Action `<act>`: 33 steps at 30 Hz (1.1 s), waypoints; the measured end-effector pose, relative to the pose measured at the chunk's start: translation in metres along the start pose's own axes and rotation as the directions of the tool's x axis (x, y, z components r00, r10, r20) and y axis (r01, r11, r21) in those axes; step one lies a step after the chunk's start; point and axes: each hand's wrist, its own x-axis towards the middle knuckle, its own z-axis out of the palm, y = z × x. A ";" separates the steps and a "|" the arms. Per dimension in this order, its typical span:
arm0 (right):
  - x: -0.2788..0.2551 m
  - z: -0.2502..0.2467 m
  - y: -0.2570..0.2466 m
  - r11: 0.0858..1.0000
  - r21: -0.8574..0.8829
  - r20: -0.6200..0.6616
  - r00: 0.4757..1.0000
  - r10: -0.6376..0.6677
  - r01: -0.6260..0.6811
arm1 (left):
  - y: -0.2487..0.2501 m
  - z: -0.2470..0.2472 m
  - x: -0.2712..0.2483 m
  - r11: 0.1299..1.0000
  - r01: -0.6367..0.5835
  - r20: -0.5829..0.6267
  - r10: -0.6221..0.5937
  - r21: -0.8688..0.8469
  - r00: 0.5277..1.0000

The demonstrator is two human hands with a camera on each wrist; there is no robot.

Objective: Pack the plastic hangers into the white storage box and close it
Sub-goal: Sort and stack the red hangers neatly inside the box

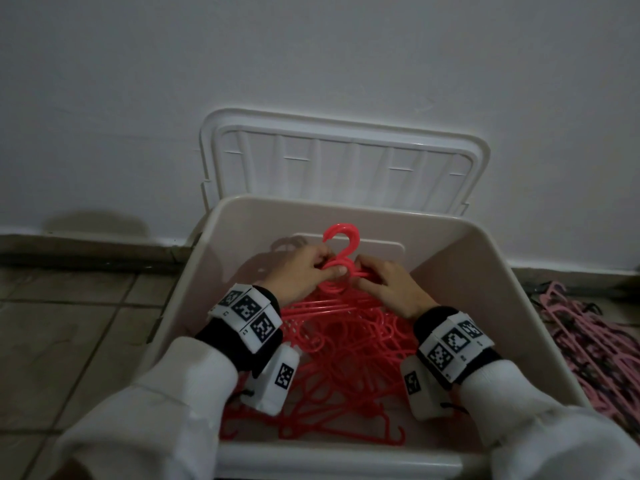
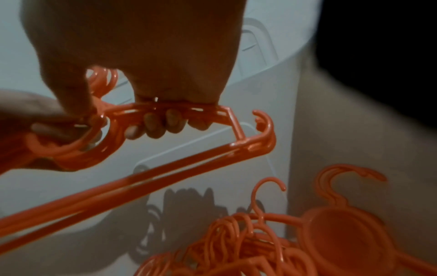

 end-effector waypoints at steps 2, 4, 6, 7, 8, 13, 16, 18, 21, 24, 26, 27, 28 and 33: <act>-0.001 0.002 0.002 0.999 -0.042 -0.004 1.000 -0.005 0.005 | 0.000 -0.002 0.000 1.000 -0.008 0.005 0.008 -0.002 1.000; 0.000 0.000 0.004 0.994 -0.112 -0.056 0.998 -0.013 0.006 | 0.004 -0.003 -0.003 0.999 0.008 0.031 -0.009 0.031 0.999; 0.002 -0.004 0.007 0.992 -0.128 -0.111 0.994 0.007 -0.021 | 0.005 -0.003 -0.003 0.999 0.048 0.056 -0.048 0.001 0.997; 0.003 -0.006 0.009 0.992 -0.124 -0.125 0.992 0.012 -0.028 | 0.006 -0.003 -0.004 0.998 0.060 0.069 -0.057 -0.034 0.996; 0.003 -0.006 0.011 0.991 -0.129 -0.125 0.992 0.012 -0.028 | 0.007 -0.002 -0.005 0.996 0.075 0.094 -0.070 -0.055 0.993; 0.001 0.001 0.012 0.999 -0.018 -0.124 0.991 -0.048 0.046 | 0.006 -0.004 -0.008 0.985 0.039 0.029 -0.044 0.165 0.999; 0.004 -0.002 0.025 0.982 -0.180 -0.294 0.950 -0.105 0.053 | 0.008 -0.013 -0.009 0.945 0.080 -0.114 -0.046 0.317 0.992; 0.004 -0.005 0.034 0.972 -0.233 -0.375 0.925 -0.067 -0.024 | 0.008 -0.018 -0.009 0.919 0.133 -0.202 -0.060 0.371 0.978; 0.003 0.008 0.036 0.933 -0.313 -0.136 0.981 0.138 -0.175 | 0.009 -0.022 -0.009 0.890 0.177 -0.274 -0.062 0.420 0.960; 0.001 0.032 0.038 0.812 -0.575 0.204 0.944 0.259 -0.099 | 0.009 -0.020 -0.010 0.872 0.177 -0.263 -0.057 0.456 0.963; 0.001 0.043 0.039 0.786 -0.616 0.319 0.897 0.305 -0.048 | 0.009 -0.019 -0.009 0.872 0.174 -0.255 -0.059 0.457 0.965; 0.001 0.047 0.040 0.782 -0.621 0.358 0.871 0.336 -0.046 | 0.009 -0.019 -0.008 0.879 0.173 -0.255 -0.061 0.445 0.965; 0.001 0.050 0.041 0.769 -0.637 0.379 0.853 0.360 -0.041 | 0.009 -0.018 -0.007 0.887 0.172 -0.256 -0.063 0.429 0.965; 0.004 0.052 0.036 0.759 -0.650 0.365 0.861 0.354 -0.036 | 0.007 -0.017 -0.006 0.908 0.156 -0.247 -0.060 0.390 0.967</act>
